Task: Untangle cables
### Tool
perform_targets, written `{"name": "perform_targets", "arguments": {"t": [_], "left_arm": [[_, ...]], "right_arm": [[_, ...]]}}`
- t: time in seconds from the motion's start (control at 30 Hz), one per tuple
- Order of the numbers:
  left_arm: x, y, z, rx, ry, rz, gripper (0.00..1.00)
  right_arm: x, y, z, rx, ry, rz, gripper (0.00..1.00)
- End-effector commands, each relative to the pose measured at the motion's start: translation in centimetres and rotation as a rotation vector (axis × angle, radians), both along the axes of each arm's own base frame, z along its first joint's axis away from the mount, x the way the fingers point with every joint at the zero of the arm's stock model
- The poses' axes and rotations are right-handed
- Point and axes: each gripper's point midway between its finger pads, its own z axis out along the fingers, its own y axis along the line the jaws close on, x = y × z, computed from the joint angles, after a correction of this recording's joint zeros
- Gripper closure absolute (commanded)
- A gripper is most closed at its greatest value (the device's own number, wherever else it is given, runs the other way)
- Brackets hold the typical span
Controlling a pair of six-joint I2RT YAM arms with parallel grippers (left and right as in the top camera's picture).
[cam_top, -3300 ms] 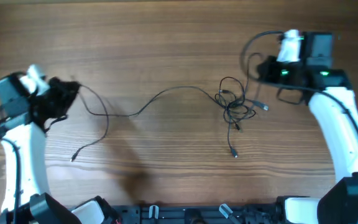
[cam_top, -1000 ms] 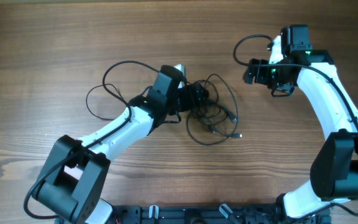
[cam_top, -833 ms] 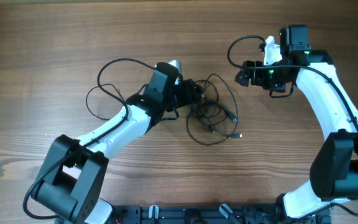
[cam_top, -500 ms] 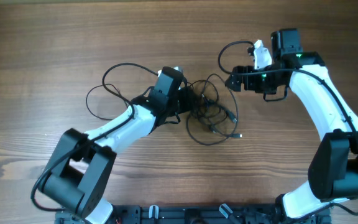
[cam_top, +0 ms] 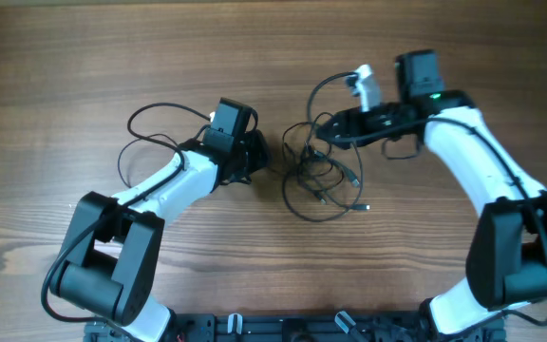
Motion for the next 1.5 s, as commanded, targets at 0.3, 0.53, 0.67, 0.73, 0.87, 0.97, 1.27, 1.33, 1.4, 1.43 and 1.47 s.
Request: {"name": "perform_targets", "arguments": {"t": [0.3, 0.53, 0.67, 0.73, 0.87, 0.97, 1.27, 1.33, 1.4, 1.43, 1.47], "left_arm": [[0.3, 0.3, 0.9, -0.002, -0.016, 0.004, 0.96], [0.5, 0.8, 0.8, 0.01, -0.017, 0.019, 0.96], [1.2, 4.1, 0.5, 0.077, -0.026, 0.034, 0.96], [1.1, 6.9, 0.5, 0.112, -0.005, 0.055, 0.96], [1.2, 13.7, 1.7, 0.151, 0.014, 0.159, 0.96], [1.7, 18.9, 3.2, 0.152, -0.019, 0.282, 0.96], [2.8, 26.7, 5.9, 0.068, -0.138, 0.45, 0.96], [3.5, 25.6, 6.8, -0.017, -0.176, 0.411, 0.96], [4.0, 24.1, 7.6, -0.077, -0.207, 0.36, 0.96], [4.3, 22.9, 8.1, -0.114, -0.225, 0.32, 0.96], [4.4, 22.1, 8.3, -0.132, -0.232, 0.295, 0.96]], "right_arm": [[-0.6, 5.3, -9.8, -0.272, 0.05, -0.139, 0.4], [-1.2, 5.0, -11.0, -0.302, 0.094, -0.148, 0.96], [1.0, 3.3, -5.2, -0.183, 0.101, -0.186, 0.96], [2.2, 1.1, -0.8, -0.103, 0.059, -0.209, 0.96], [4.3, -7.7, 6.9, -0.016, -0.076, -0.41, 0.96], [4.2, -14.6, 9.7, -0.016, -0.122, -0.582, 0.96], [1.0, -28.5, 6.7, -0.128, 0.109, -1.099, 0.96], [1.2, -27.5, 7.0, -0.1, 0.102, -1.052, 0.96], [1.5, -26.3, 7.2, -0.103, 0.074, -0.988, 0.96], [1.6, -25.4, 7.2, -0.114, 0.06, -0.949, 0.96], [1.7, -24.6, 7.1, -0.123, 0.053, -0.916, 0.96]]}}
